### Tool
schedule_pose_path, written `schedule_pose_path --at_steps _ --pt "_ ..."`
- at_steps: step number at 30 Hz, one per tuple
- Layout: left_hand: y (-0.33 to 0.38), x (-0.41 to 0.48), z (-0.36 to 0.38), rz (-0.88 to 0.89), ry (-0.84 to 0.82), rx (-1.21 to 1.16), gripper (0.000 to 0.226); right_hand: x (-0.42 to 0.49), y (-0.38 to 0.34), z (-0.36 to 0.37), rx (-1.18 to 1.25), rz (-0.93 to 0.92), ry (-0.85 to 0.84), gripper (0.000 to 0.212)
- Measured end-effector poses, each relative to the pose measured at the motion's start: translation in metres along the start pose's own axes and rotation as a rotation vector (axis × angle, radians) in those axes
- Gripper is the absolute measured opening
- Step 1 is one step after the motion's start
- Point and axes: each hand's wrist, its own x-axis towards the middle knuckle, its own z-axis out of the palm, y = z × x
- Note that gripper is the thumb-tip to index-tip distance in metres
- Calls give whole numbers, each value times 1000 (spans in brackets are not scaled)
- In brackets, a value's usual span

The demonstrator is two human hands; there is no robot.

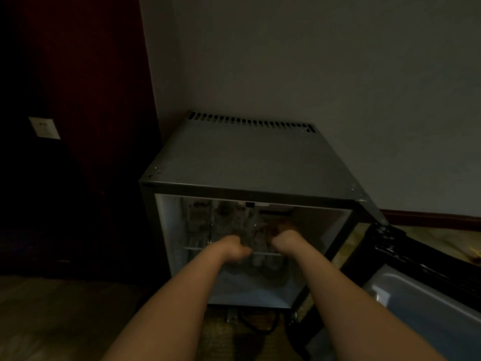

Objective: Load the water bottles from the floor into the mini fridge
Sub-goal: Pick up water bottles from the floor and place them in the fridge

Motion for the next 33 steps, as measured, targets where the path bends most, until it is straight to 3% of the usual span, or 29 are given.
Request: schedule_pose_path --at_steps 6,9,18,33 --pt "13 -27 21 10 -137 251 38 -45 30 -21 38 15 -144 34" --pt "26 -45 30 28 -125 320 37 -76 39 -37 6 -23 -164 33" --pt "77 -120 60 119 -64 502 40 -175 46 -82 -38 -153 -31 36" --pt "188 -281 181 498 -5 529 41 -364 180 -124 118 -15 162 39"
